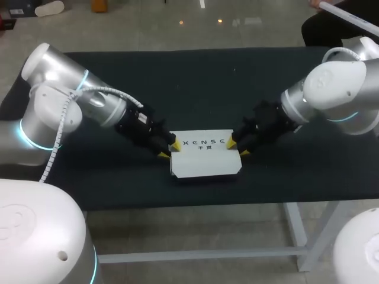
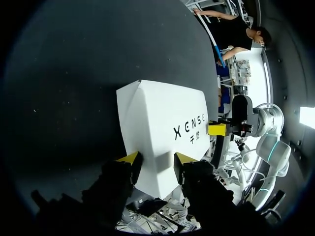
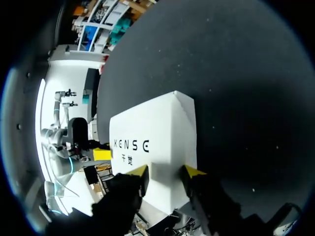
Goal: Assemble the packaging by folding the flat box into shape, placing the metal phone stand inside, and closing the box properly
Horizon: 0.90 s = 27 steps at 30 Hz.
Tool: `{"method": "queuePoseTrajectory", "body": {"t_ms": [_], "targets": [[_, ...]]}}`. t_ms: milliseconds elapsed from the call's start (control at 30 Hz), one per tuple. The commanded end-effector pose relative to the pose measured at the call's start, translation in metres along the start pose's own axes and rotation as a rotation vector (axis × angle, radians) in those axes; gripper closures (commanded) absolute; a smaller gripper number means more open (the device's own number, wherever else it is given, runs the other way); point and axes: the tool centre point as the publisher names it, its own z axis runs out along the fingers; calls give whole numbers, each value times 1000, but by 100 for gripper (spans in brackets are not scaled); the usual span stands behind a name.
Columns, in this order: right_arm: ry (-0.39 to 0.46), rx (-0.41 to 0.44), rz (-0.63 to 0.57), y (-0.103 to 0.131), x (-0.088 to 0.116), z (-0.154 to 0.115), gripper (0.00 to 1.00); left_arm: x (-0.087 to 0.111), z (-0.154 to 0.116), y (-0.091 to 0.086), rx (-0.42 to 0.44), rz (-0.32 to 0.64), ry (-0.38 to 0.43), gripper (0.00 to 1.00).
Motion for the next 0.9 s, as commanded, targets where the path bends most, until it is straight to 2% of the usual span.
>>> {"method": "queuePoseTrajectory", "body": {"t_ms": [33,900], "targets": [[48,61,1,6,14,13,54,13,12,-4,-23,-6,14,55],[47,92,73,12,22,5,56,17,3,-10,-104,-86,39,57]]}}
